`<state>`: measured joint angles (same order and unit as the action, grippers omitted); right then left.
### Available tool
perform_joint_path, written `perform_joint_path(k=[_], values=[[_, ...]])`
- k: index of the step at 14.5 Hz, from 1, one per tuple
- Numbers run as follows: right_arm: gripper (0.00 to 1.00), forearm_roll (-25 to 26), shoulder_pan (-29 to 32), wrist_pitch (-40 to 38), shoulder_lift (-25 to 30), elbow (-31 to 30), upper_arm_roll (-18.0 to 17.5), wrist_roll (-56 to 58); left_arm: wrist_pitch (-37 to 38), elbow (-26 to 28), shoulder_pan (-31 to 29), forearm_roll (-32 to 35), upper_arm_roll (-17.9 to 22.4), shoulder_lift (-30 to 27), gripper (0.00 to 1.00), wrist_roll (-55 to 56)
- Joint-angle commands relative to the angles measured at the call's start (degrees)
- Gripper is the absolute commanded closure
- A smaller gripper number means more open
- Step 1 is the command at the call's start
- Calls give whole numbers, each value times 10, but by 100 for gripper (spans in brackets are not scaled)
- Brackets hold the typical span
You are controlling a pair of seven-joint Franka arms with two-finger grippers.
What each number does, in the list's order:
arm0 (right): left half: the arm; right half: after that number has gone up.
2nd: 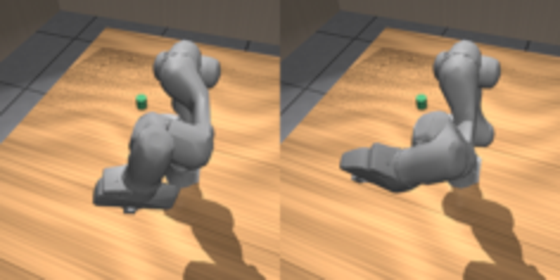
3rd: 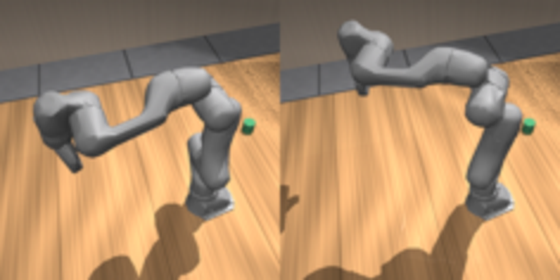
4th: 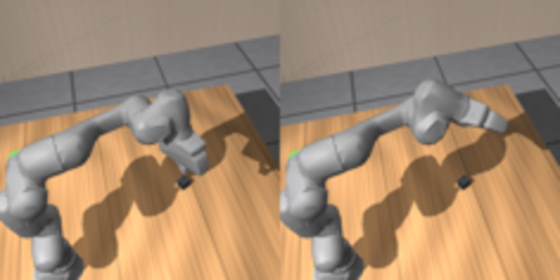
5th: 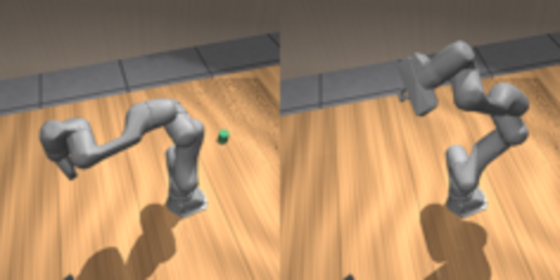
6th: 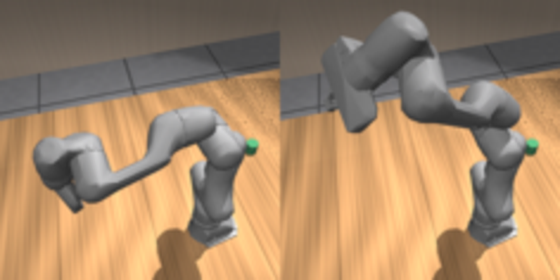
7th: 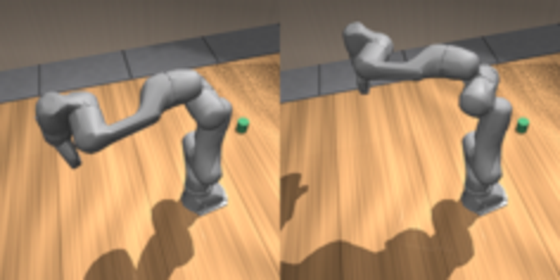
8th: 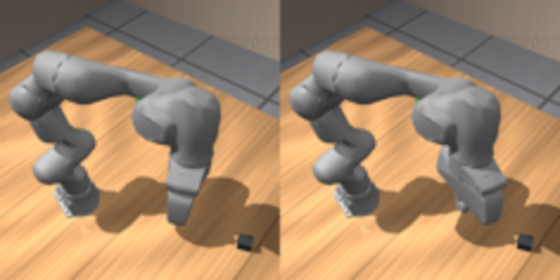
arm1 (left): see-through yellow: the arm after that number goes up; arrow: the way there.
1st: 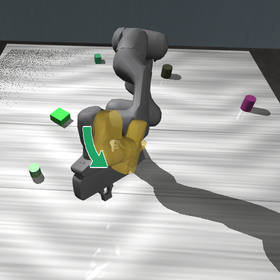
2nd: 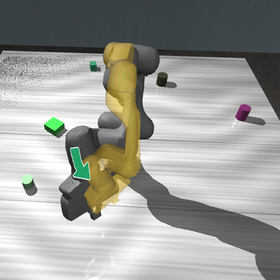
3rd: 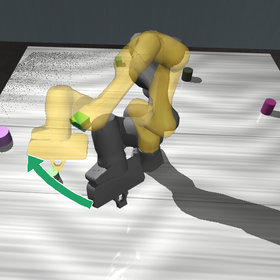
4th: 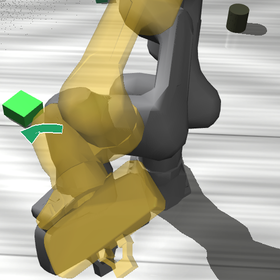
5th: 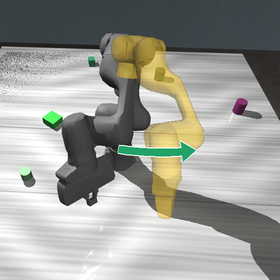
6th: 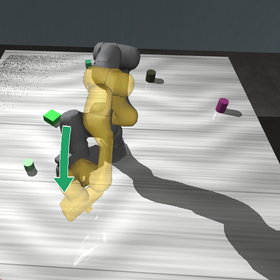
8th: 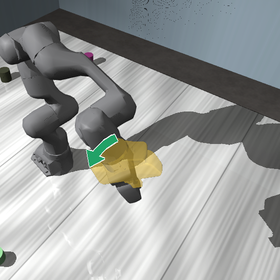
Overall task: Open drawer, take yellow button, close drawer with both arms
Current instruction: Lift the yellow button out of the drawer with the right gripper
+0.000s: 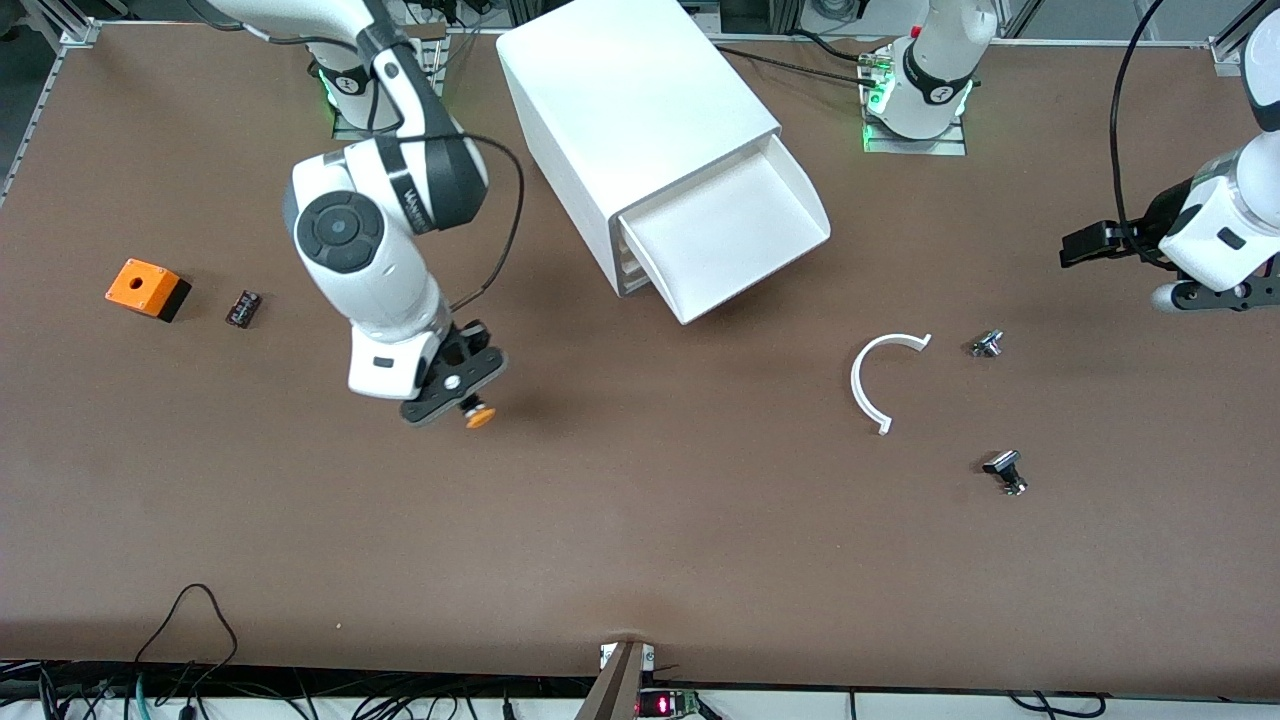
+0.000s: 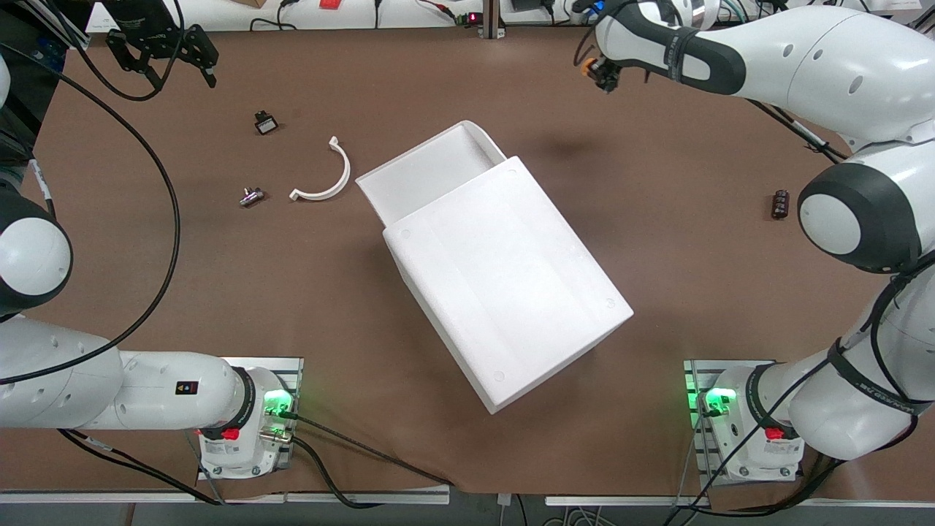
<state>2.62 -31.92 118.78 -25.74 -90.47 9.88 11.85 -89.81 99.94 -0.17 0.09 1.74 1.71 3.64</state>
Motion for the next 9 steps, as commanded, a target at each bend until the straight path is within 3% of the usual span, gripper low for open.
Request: perform_joint_path(k=[1,4,9], values=[[73,49,30,15,24,-65,-7,-53,-23,8,5,-27,-2,18,0,59],[73,45,70,29,24,-99,-7,-111,-59,16,25,-28,-25,34,0,119],[70,29,144,147,39,-227,-7,-127,-121,17,60,-41,-68,90,0,269]])
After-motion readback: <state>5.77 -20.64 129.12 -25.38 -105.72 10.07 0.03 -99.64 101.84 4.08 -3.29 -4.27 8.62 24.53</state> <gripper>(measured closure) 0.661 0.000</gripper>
